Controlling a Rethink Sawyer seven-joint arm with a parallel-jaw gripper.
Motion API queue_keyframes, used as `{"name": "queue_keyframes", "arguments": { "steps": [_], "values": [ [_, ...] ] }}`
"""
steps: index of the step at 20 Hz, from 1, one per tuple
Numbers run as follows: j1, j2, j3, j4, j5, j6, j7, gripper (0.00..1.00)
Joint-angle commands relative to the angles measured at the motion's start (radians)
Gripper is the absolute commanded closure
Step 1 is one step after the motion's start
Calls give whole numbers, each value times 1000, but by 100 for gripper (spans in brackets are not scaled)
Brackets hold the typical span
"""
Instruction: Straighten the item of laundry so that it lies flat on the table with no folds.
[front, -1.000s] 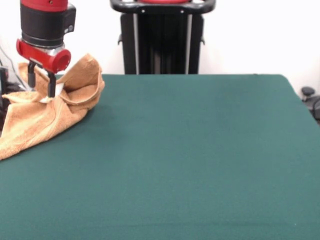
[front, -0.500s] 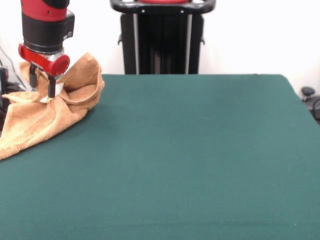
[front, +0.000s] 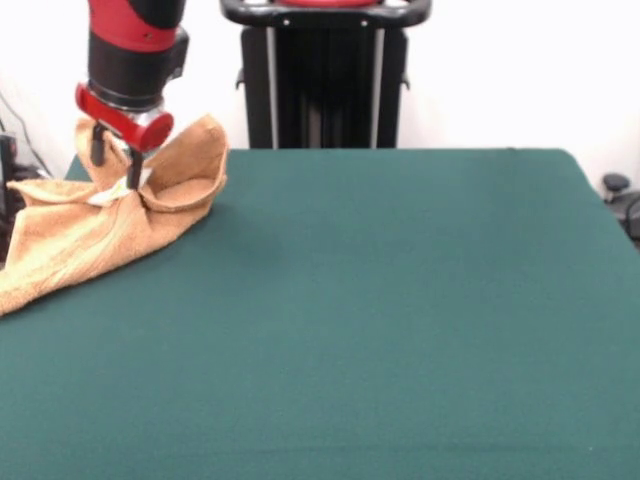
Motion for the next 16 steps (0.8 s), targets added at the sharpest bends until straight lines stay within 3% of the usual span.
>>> {"name": "queue_keyframes", "arguments": {
  "steps": [1,16],
  "values": [
    [118,34,-78,-10,176,-31,391,0],
    [146,87,-96,-25,262,-45,327,0]
  ]
}}
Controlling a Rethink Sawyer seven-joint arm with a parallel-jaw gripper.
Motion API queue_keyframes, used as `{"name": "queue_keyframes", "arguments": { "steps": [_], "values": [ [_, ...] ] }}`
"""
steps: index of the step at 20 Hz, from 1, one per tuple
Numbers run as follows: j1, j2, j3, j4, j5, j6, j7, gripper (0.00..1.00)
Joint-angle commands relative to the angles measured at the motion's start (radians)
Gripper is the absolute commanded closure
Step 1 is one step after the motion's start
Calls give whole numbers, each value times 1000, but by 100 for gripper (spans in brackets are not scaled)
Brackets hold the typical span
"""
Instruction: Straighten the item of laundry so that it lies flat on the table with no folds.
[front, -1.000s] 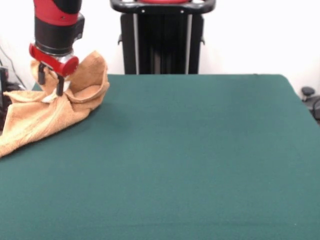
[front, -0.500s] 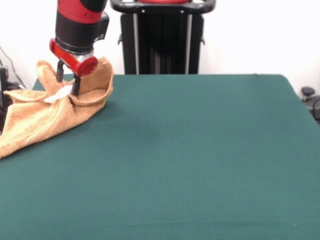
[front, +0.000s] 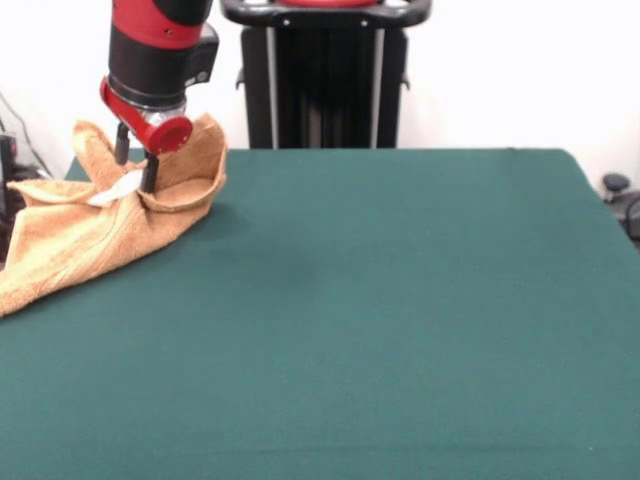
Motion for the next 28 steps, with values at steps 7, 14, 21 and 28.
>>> {"name": "queue_keyframes", "arguments": {
  "steps": [7,14,21,28],
  "values": [
    [59,194,-31,-84,69,-112,232,0],
    [106,150,-34,-70,130,-32,226,0],
    [87,40,-7,-59,160,114,132,0],
    [72,43,24,-67,188,118,123,0]
  ]
}}
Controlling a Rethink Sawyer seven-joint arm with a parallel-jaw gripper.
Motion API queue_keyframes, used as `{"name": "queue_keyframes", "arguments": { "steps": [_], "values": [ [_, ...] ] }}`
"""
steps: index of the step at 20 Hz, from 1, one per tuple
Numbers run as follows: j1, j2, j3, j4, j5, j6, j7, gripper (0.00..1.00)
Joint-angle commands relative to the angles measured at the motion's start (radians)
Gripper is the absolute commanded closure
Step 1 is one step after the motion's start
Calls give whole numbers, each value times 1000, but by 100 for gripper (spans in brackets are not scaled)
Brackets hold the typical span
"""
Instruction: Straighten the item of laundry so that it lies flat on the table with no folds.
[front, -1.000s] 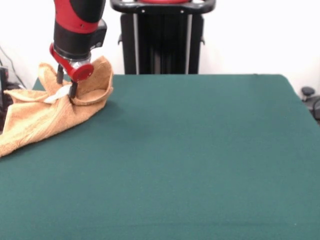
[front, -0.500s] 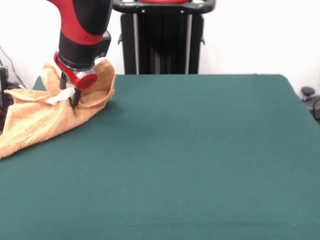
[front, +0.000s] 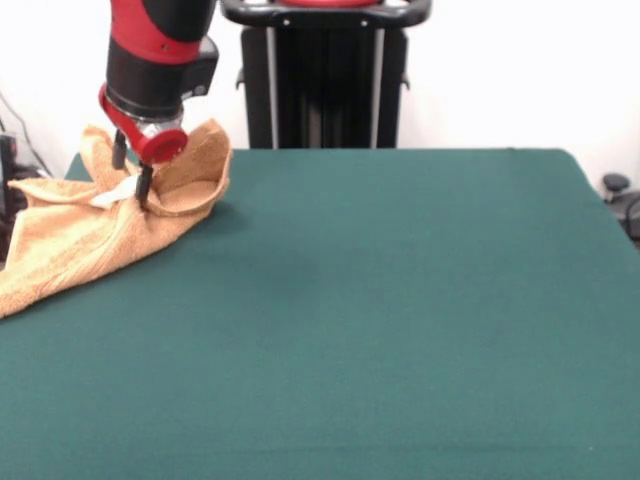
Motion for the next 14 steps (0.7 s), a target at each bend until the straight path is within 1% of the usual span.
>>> {"name": "queue_keyframes", "arguments": {
  "steps": [1,3,8,11,14],
  "values": [
    [13,-14,96,-26,75,116,118,0],
    [14,-25,93,-30,75,143,105,0],
    [17,-24,93,-29,76,155,98,0],
    [23,17,94,-52,89,116,132,0],
    [37,84,93,-87,106,57,175,0]
  ]
}}
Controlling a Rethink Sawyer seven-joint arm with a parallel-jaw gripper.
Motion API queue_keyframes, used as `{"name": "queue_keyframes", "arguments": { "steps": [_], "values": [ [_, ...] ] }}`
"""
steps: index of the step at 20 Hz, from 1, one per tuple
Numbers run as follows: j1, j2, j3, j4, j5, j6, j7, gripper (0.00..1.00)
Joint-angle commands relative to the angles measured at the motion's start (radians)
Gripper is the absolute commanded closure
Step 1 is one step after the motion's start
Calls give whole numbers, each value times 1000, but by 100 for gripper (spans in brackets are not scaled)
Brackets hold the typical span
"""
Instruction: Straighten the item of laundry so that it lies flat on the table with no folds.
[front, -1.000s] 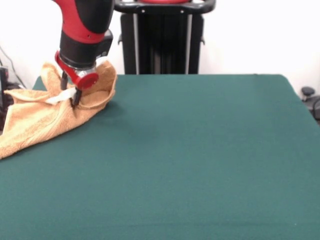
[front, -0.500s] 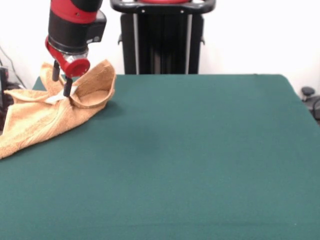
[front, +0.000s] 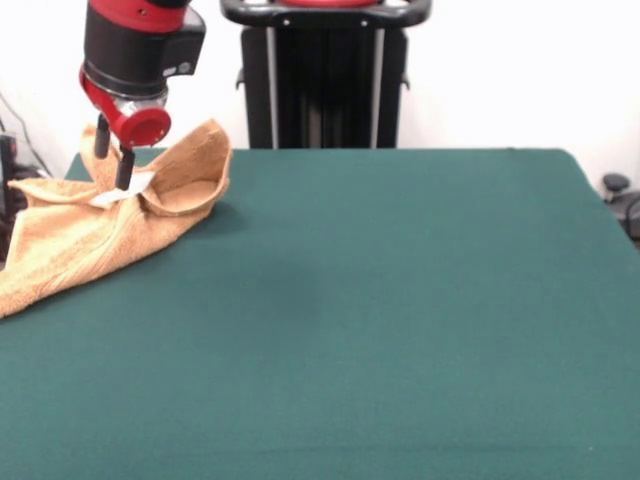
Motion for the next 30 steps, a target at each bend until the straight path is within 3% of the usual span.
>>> {"name": "queue_keyframes", "arguments": {
  "steps": [1,5,18,30],
  "values": [
    [42,143,91,-69,74,14,184,0],
    [60,171,81,-80,93,-23,213,0],
    [135,181,53,-132,185,59,243,0],
    [104,206,59,-122,206,9,173,0]
  ]
}}
